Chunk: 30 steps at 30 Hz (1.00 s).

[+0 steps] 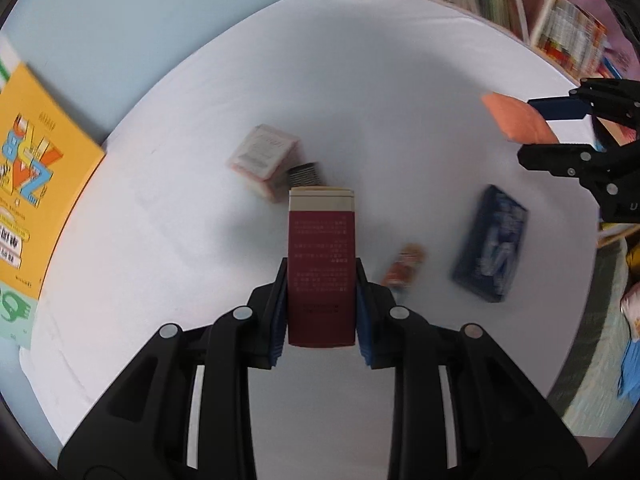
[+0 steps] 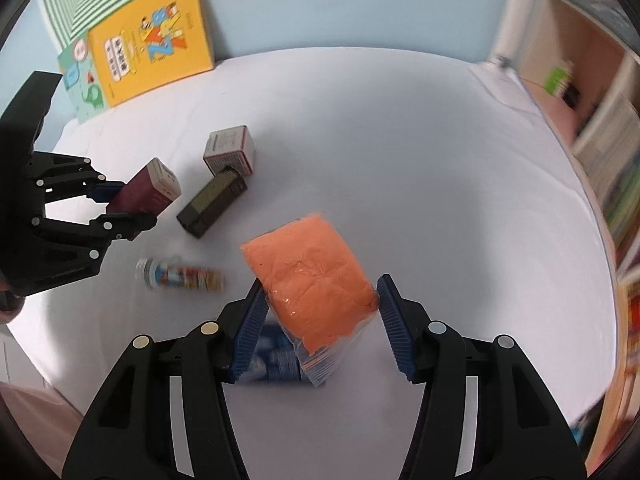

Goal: Collect trash
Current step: 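Carry the dark red box and orange clay bag toward the green wastebasket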

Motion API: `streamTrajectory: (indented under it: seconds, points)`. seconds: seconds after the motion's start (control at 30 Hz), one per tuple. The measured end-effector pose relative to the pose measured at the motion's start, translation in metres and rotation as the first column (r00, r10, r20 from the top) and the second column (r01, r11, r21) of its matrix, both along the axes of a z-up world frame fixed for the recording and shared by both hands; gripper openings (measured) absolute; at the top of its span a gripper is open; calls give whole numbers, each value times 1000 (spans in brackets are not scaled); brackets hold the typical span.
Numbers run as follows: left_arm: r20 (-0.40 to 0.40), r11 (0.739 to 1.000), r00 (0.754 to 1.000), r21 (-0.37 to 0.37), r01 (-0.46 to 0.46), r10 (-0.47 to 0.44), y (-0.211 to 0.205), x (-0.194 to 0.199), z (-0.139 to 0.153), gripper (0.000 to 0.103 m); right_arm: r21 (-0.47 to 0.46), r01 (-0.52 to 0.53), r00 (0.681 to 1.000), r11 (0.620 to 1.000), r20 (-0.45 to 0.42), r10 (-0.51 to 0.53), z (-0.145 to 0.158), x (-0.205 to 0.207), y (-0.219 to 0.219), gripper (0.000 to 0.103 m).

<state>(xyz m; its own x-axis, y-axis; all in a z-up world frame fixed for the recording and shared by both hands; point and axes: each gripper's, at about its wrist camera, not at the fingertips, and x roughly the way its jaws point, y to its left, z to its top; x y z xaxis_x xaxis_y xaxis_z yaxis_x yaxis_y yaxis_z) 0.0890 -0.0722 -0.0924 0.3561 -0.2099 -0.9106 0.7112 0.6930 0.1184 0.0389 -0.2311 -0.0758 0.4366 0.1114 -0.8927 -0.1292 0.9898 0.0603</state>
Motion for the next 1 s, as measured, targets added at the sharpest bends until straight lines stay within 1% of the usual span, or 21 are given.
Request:
streamTrajectory:
  seconds: [0.03,0.17,0.27,0.37,0.47,0.5,0.6,0.67,0.77,0.87,1.0]
  points:
    - [4,1000,1000,1,21,-21,-5,0,-1,26,-2,25,1000,1000,5,-25,5,-12,-6,56]
    - [17,993,993,2,116,-116,-30,-36,5,26,-6,119,993,993,15,-119,13,-65,-29,56]
    - [22,980,980,1,197,-197,-51,-56,5,26,-11,200,980,980,16,-200,16,-108,-45,56]
    - [23,959,959,-1,283,-283,-74,-94,6,26,-14,277,961,961,11,-277,18,-149,-58,56]
    - [23,930,930,0,368,-368,-98,-132,7,26,-9,365,931,931,5,-365,18,-198,-73,56]
    - [20,916,916,-2,401,-401,-107,-148,8,26,-7,394,919,919,2,-394,17,-213,-77,56]
    - [16,880,880,-3,474,-474,-125,-183,4,26,3,486,874,874,-9,-486,14,-264,-90,56]
    - [11,857,857,-3,515,-515,-134,-205,1,26,8,532,847,847,-18,-532,12,-290,-94,56]
    - [6,813,813,1,582,-582,-151,-241,-4,26,9,587,810,810,-23,-587,9,-325,-98,56]
    - [-1,778,778,7,628,-628,-161,-267,-6,26,11,636,772,772,-30,-635,7,-357,-101,56]
    - [-14,724,725,22,689,-689,-176,-303,-12,26,20,693,721,720,-36,-692,1,-393,-102,56]
